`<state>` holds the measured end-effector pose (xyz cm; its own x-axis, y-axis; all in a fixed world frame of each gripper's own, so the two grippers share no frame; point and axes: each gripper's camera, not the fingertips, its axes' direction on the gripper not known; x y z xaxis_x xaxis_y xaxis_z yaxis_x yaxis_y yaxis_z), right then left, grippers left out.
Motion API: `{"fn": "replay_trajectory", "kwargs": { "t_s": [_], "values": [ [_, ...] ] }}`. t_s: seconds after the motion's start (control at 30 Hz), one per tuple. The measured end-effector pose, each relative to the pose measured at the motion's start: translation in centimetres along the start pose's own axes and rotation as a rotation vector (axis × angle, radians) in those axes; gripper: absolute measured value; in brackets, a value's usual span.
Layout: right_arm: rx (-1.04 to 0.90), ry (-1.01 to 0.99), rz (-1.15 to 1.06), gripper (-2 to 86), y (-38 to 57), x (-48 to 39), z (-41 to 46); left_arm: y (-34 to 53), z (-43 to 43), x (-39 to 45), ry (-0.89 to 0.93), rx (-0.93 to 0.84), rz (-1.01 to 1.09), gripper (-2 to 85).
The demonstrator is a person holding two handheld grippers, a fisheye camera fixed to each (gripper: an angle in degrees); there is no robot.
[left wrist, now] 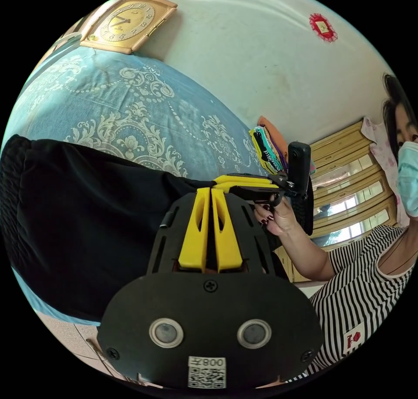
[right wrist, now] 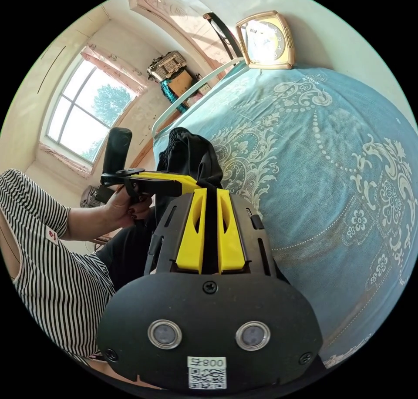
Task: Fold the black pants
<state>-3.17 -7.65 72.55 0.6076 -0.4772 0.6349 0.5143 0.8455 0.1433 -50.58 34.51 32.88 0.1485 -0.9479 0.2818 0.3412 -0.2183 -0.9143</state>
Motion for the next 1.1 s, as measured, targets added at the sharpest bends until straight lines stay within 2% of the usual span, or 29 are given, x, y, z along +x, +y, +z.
{"fn": "replay_trajectory", "kwargs": {
  "t_s": [0.13, 0.23, 0.3, 0.47, 0.57, 0.77, 0.93, 1.03, 1.1],
  "values": [
    [-0.003, 0.044, -0.001, 2.1, -0.5, -0.4, -1.0, 0.0, -1.6, -0.2, -0.028, 0.044, 0.000, 0.2],
    [-0.010, 0.089, -0.021, 1.5, -1.4, -0.7, -2.4, 0.0, -4.3, -1.6, -0.160, 0.111, -0.050, 0.2],
    [-0.016, 0.127, -0.039, 1.2, -2.3, -1.0, -3.4, 0.3, -6.6, -3.3, -0.322, 0.177, -0.117, 0.2],
    [-0.053, 0.207, -0.045, 0.8, -4.0, -1.0, -4.0, 0.6, -8.0, -6.1, -0.537, 0.166, -0.219, 0.2],
    [-0.103, 0.256, -0.028, 0.8, -4.9, 0.1, -3.4, 0.4, -7.3, -7.1, -0.543, 0.141, -0.243, 0.2],
    [-0.227, 0.202, 0.063, 0.8, -5.7, 4.0, -1.3, -0.4, -5.9, -6.3, -0.580, 0.133, -0.223, 0.2],
    [-0.132, 0.261, 0.098, 1.3, -4.6, 4.2, -4.0, -1.3, -5.5, -4.1, -0.578, 0.157, -0.174, 0.4],
    [-0.106, 0.240, 0.052, 3.2, -2.5, 3.3, -6.1, -2.2, -3.6, -1.5, -0.435, 0.152, -0.058, 0.7],
    [-0.147, 0.220, 0.034, 5.4, -0.1, 2.4, -6.8, -3.7, -0.2, 0.8, -0.294, 0.077, 0.056, 1.2]
  ]
}}
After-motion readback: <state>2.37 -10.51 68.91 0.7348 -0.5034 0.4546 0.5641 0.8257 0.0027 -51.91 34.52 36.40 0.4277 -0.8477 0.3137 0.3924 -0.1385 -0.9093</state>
